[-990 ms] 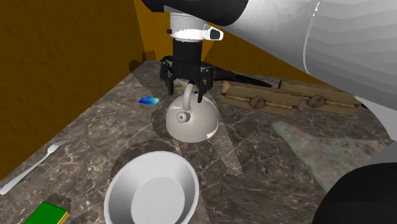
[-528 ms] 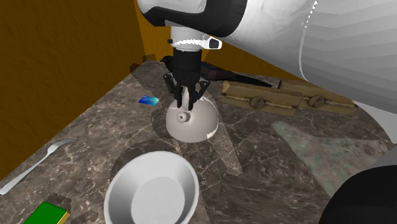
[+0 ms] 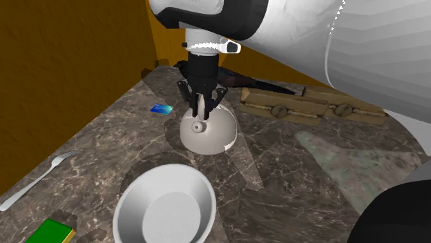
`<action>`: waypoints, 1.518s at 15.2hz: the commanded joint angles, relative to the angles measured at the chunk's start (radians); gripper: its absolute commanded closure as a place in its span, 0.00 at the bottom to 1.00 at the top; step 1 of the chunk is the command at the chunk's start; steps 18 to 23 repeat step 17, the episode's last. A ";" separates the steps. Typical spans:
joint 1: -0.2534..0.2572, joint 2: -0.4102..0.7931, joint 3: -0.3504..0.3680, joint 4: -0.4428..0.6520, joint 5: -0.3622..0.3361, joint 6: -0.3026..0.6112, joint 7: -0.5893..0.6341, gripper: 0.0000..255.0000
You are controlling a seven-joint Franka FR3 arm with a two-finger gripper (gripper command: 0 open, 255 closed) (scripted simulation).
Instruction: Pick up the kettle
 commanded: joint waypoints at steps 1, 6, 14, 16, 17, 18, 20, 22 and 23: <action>0.000 0.003 0.000 0.016 0.000 -0.013 0.002 1.00; 0.003 0.025 0.001 0.117 -0.002 -0.092 0.013 1.00; 0.014 0.097 0.004 0.341 -0.008 -0.243 0.036 1.00; 0.017 0.114 0.004 0.386 -0.010 -0.270 0.040 1.00; 0.016 0.113 0.004 0.385 -0.010 -0.270 0.040 1.00; 0.016 0.113 0.004 0.385 -0.010 -0.270 0.040 1.00; 0.016 0.113 0.004 0.385 -0.010 -0.270 0.040 1.00; 0.016 0.113 0.004 0.385 -0.010 -0.270 0.040 1.00; 0.016 0.113 0.004 0.385 -0.010 -0.270 0.040 1.00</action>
